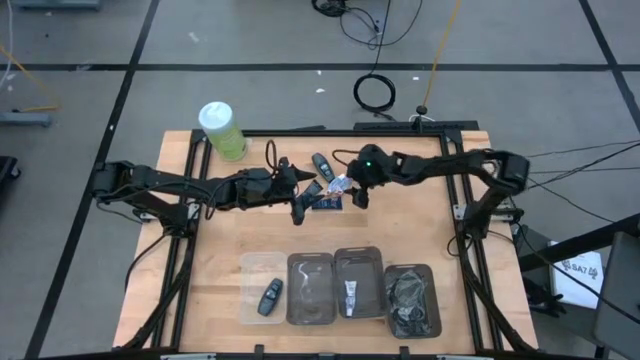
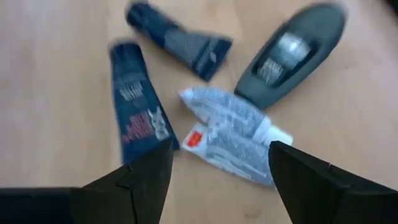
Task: Pick & Place Travel size toiletries
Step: Put the right white toothpaste into the middle black bin
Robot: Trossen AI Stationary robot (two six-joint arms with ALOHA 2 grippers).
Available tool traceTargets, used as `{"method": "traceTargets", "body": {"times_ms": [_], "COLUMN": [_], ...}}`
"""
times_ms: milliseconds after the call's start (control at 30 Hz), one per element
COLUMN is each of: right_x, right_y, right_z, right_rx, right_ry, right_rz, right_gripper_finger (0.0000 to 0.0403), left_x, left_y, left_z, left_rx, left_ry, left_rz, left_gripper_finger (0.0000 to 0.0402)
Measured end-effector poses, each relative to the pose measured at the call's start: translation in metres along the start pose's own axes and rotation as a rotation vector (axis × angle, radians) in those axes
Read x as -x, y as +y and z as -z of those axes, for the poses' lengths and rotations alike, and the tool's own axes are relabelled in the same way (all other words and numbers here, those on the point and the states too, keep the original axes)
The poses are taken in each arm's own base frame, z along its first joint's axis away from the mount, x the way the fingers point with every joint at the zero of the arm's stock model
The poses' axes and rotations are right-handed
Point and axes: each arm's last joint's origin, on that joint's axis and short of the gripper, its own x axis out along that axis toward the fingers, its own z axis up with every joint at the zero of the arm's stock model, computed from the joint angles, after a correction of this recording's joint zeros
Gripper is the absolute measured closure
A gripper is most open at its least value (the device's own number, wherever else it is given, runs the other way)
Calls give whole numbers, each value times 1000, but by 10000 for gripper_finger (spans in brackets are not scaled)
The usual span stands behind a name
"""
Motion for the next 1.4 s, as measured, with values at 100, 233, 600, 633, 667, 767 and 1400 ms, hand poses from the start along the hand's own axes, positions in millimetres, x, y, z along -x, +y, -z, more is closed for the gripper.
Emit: {"method": "traceTargets", "body": {"times_ms": [100, 233, 600, 633, 667, 767, 1400], "right_x": [-16, -27, -26, -25, -25, -24, -18], "right_y": [-4, -6, -6, -6, -5, -4, 0], "right_z": [4, 5, 19, 21, 23, 28, 43], "right_rx": [16, 46, 42, 38, 35, 27, -10], "right_ry": [30, 45, 210, 234, 256, 307, 470], "right_rz": [-2, -3, -8, -12, -18, -28, -57], "right_gripper_finger": [154, 155, 156, 156, 156, 156, 245], "left_x": [0, 0, 0, 0, 0, 0, 0], "left_y": [0, 0, 0, 0, 0, 0, 0], "left_z": [0, 0, 0, 0, 0, 0, 1], "left_rx": [0, 1, 1, 1, 2, 2, 5], "left_ry": [0, -1, 2, 2, 1, 1, 7], "left_rz": [0, 0, 0, 0, 0, 0, 3], "left_gripper_finger": [90, 87, 97, 96, 94, 90, 92]}}
